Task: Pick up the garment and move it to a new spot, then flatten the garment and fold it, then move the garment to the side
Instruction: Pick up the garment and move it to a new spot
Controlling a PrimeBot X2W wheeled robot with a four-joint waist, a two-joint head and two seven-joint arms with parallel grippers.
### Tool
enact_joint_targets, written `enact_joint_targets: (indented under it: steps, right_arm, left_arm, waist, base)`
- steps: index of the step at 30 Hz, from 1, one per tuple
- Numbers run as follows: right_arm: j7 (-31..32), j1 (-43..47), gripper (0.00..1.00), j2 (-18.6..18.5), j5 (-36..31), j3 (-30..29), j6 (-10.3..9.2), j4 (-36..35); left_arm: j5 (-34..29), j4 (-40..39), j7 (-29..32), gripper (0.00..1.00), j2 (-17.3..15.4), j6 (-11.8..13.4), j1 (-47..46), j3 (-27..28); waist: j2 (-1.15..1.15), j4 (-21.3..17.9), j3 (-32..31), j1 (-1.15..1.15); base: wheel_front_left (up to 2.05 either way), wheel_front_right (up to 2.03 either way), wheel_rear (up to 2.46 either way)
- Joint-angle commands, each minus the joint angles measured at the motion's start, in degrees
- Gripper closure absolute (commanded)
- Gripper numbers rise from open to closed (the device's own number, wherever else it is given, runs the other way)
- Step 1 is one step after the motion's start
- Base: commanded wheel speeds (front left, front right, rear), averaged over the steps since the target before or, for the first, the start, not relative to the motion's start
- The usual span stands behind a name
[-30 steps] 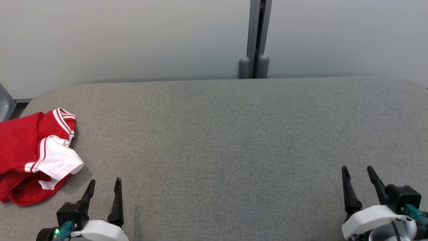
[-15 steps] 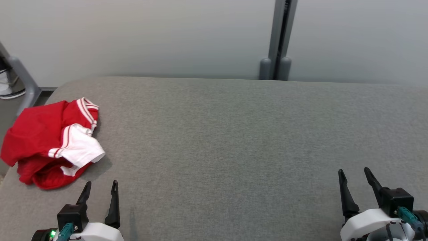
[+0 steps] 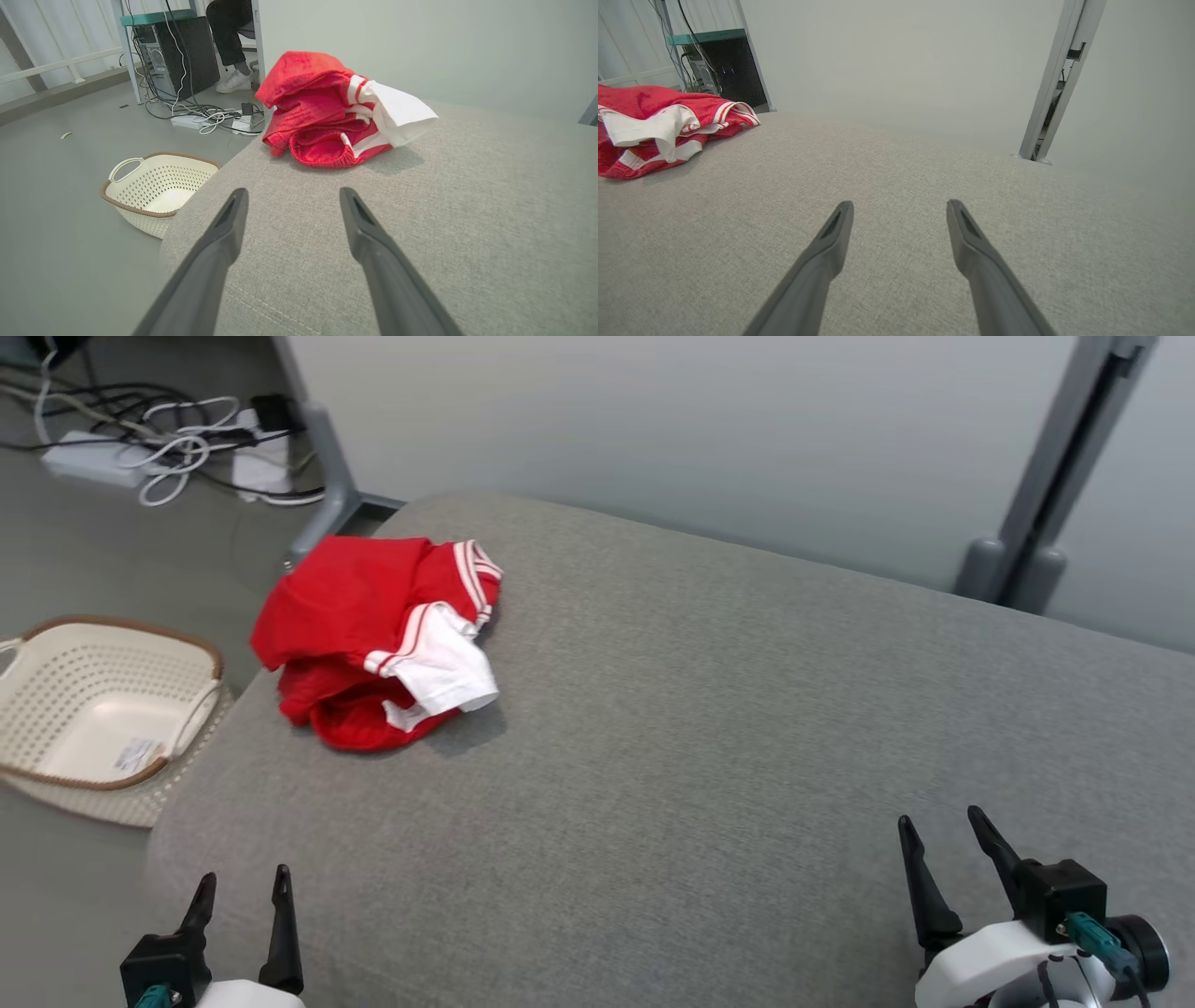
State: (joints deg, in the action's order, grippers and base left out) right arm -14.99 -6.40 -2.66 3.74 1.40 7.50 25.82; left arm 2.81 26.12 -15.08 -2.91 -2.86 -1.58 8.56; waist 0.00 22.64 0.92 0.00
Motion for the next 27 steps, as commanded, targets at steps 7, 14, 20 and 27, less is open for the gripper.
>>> enact_joint_targets:
  steps: [7, 14, 20, 27]
  right_arm:
    - [-0.3, -1.2, 0.00, -0.5, 0.4, 1.6, -0.01, 0.4]
    - [-0.3, -2.5, 0.00, -0.5, -1.0, 2.2, -0.01, 0.7]
    - [-0.3, -4.0, 0.00, -1.6, -1.9, 3.1, -0.01, -1.6]
    - [-0.3, -5.7, 0.00, -3.7, -1.9, 4.4, -0.01, -4.1]
  left_arm:
    - [1.9, 1.2, -0.1, 0.00, -0.1, 0.4, 0.3, 1.8]
    - [3.3, 2.2, -0.1, 0.00, -0.1, -0.1, -2.4, 2.5]
    - [6.7, 5.5, -0.1, 0.00, -1.0, -2.6, -8.7, 5.3]
    - [5.9, 10.2, -0.1, 0.00, -5.4, -3.8, -19.4, 6.8]
  waist:
    - [0.00, 7.5, 1.8, 0.00]
    - [0.00, 5.3, 4.0, 0.00]
    - [0.00, 1.3, 7.7, 0.00]
    - [0.00, -2.7, 12.6, 0.00]
  base:
    - [0.00, 0.00, 0.00]
    - [0.00, 0.00, 0.00]
    - [0.00, 0.00, 0.00]
    - [0.00, 0.00, 0.00]
